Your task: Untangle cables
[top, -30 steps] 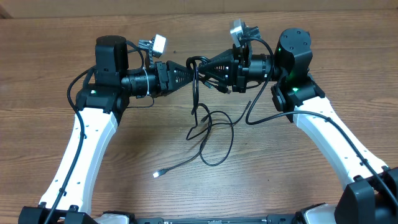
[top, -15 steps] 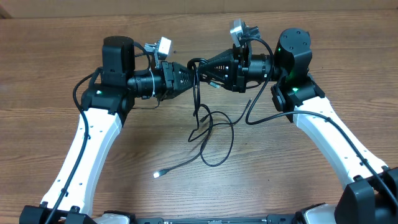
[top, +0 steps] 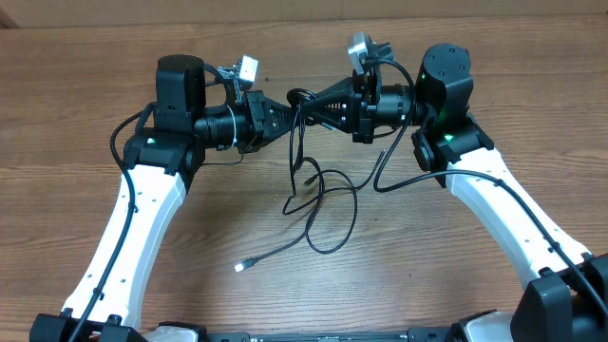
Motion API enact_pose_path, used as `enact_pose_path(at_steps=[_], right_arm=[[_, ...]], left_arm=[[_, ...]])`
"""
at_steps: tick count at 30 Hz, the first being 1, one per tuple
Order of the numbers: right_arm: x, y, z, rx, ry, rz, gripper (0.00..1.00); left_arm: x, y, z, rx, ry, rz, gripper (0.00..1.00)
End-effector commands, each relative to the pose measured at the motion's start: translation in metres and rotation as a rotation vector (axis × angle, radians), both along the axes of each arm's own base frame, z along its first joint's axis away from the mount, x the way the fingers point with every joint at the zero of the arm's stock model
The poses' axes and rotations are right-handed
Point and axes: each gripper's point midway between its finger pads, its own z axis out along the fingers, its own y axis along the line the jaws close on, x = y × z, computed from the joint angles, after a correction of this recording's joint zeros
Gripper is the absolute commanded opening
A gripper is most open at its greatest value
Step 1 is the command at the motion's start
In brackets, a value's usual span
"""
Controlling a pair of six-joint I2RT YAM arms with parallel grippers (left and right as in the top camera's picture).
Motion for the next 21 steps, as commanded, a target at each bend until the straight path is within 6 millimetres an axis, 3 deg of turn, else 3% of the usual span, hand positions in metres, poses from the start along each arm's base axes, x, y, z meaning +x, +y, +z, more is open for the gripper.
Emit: enact_pose_path(at_steps=[1, 10, 14, 19, 21], right_arm=[[-0.001, 0.002, 0.005, 0.003, -0.015, -0.009, 0.04], [-0.001, 0.002, 0.003, -0.001, -0.003, -0.009, 0.04], [-0.001, 0.002, 0.003, -0.001, -0.002, -0.009, 0.24], [-0.001, 0.002, 0.002, -0.003, 0.001, -0.009, 0.19], [-0.001, 0.002, 0.002, -0.003, 0.001, -0.009, 0.26]], left_arm=[[0.009, 0.002, -0.001, 0.053, -0.041, 0.046, 0.04], [0.025, 0.014, -0.011, 0.133, -0.057, 0.151, 0.04], [0.026, 0.016, -0.012, 0.143, -0.062, 0.159, 0.04], [0.030, 0.024, -0.022, 0.197, -0.044, 0.206, 0.04], [0.030, 0.026, -0.025, 0.219, -0.053, 0.206, 0.04]])
